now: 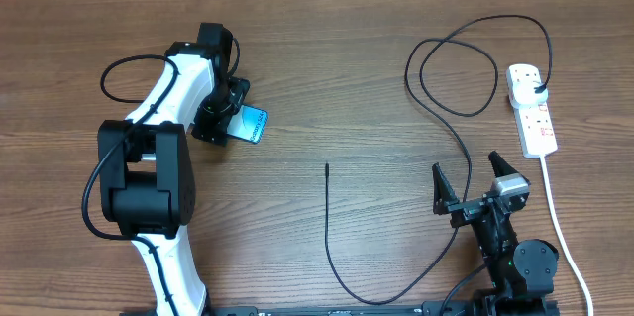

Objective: Plug charger to phone and switch on socket
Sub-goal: 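Lower the left gripper and close it on the phone's sides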

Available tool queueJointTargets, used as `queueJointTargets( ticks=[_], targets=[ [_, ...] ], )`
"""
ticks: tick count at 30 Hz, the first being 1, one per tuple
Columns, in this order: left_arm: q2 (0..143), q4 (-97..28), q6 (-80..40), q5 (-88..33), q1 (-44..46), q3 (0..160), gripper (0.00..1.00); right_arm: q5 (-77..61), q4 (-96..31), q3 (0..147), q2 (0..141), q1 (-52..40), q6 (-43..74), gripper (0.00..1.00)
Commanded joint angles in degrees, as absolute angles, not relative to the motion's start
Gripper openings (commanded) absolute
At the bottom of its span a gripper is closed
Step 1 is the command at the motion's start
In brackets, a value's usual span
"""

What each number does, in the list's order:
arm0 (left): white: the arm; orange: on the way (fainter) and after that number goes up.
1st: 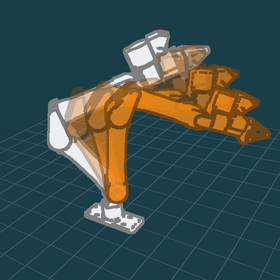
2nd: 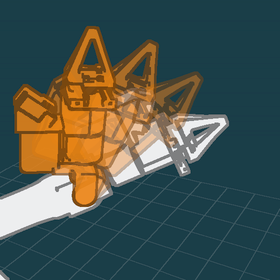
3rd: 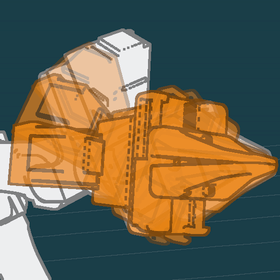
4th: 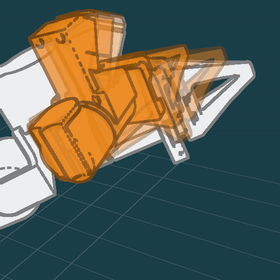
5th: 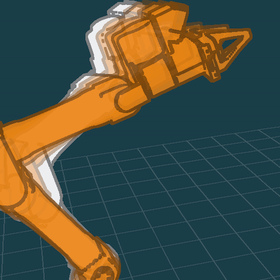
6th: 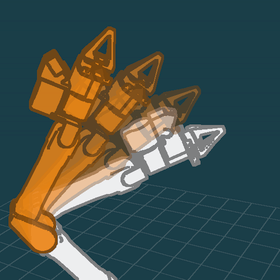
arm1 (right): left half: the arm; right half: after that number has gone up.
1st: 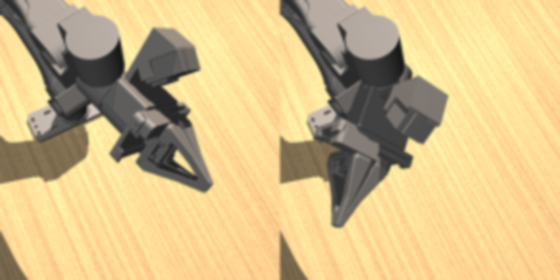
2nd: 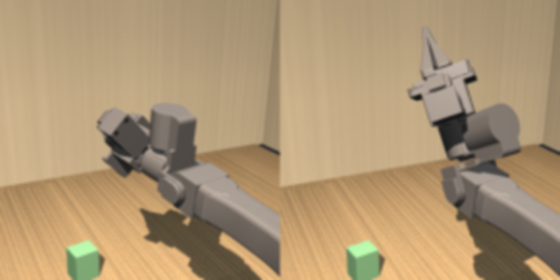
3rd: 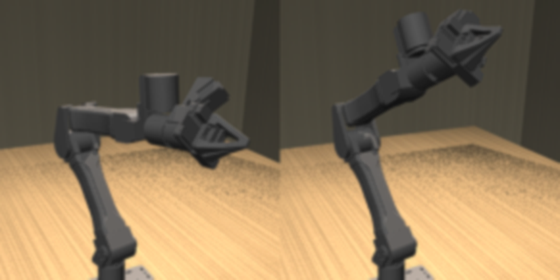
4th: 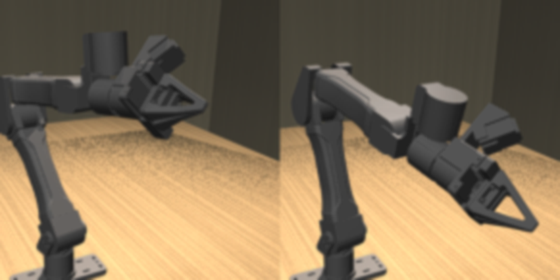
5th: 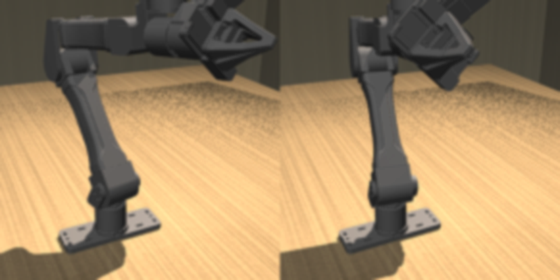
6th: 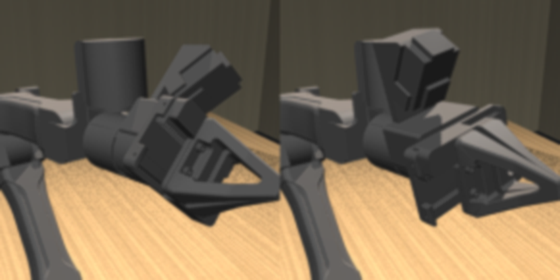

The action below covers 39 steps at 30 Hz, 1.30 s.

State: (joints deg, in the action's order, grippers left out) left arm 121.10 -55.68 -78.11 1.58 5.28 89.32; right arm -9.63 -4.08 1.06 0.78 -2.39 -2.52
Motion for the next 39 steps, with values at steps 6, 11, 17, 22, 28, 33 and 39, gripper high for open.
queueJointTargets(
  ticks=[6,11,17,22,28,33,39],
  targets=[
    [121.51,-54.48,-79.53,3.27,5.72,88.84,0.99,-9.02,-3.84,0.45,0.23,-2.50,-2.13,1.00],
    [121.51,-53.87,-79.55,3.42,5.72,88.14,1.00,-9.04,-3.84,0.45,0.23,-2.50,-2.13,1.00],
    [121.51,-52.60,-79.77,3.40,5.72,86.72,0.99,-9.04,-3.84,0.45,0.23,-2.50,-2.13,1.00],
    [121.51,-52.36,-79.77,3.49,5.72,86.72,1.00,-9.02,-3.84,0.45,0.23,-2.50,-2.13,1.00],
    [121.51,-51.62,-79.79,3.66,5.72,86.70,1.00,-9.04,-3.81,0.45,0.23,-2.50,-2.13,1.00],
    [121.51,-49.45,-79.79,3.46,5.72,86.70,1.00,-9.04,-3.84,0.45,0.23,-2.50,-2.13,1.00],
    [121.51,-49.63,-79.75,3.44,5.72,86.32,1.00,-9.04,-3.84,0.45,0.23,-2.50,-2.13,1.00]
  ],
)
